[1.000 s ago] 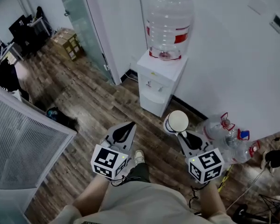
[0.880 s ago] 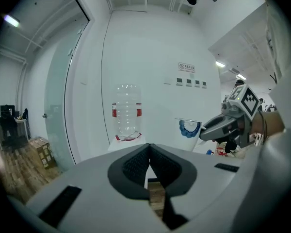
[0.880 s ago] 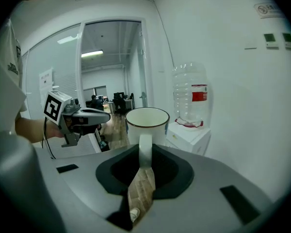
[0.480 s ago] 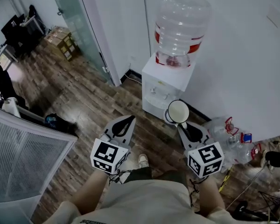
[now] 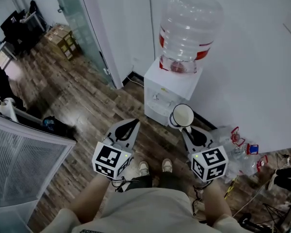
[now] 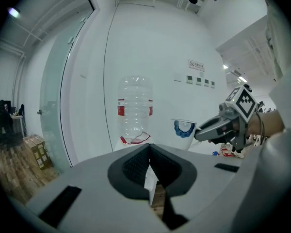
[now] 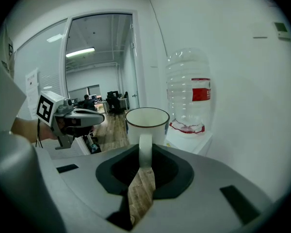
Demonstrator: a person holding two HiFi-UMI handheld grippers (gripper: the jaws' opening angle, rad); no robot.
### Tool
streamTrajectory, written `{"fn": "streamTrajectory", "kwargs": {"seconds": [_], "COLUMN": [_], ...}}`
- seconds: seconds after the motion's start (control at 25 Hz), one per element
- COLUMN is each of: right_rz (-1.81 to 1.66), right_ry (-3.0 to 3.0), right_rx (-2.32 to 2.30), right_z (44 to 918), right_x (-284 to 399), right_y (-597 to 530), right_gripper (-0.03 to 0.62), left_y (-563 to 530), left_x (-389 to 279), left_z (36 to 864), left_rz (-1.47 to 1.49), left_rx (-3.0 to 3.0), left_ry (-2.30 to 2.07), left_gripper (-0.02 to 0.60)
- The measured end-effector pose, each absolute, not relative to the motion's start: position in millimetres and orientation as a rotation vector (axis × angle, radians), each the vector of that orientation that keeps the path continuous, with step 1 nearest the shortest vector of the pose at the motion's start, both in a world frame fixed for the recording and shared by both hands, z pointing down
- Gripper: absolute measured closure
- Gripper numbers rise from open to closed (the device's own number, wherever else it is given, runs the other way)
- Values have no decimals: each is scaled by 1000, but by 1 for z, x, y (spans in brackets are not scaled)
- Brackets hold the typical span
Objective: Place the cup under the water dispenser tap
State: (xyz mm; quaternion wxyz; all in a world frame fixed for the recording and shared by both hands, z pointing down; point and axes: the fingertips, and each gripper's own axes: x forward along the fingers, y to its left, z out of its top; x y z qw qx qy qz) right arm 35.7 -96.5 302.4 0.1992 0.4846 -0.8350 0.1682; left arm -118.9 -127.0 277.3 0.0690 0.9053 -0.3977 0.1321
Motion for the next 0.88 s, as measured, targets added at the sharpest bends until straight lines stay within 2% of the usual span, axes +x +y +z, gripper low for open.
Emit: {"fn": "streamTrajectory", "kwargs": {"seconds": [0.48,0.88], "right_rz": [544,591], "right_ry": [-2343,-2304], "right_rx": [1170,1112], "right_z": [389,499], "right_x": [37,42], "right_y": [-147,-188], "right_gripper": [528,528], "left_y": [-169,-209], "left_x": [-83,-73], "left_z": [348,433], "left_rz": [465,443], "left_rx": [2644,2549], "left_ry": [-1283,-1374], "left_gripper": [575,575]}}
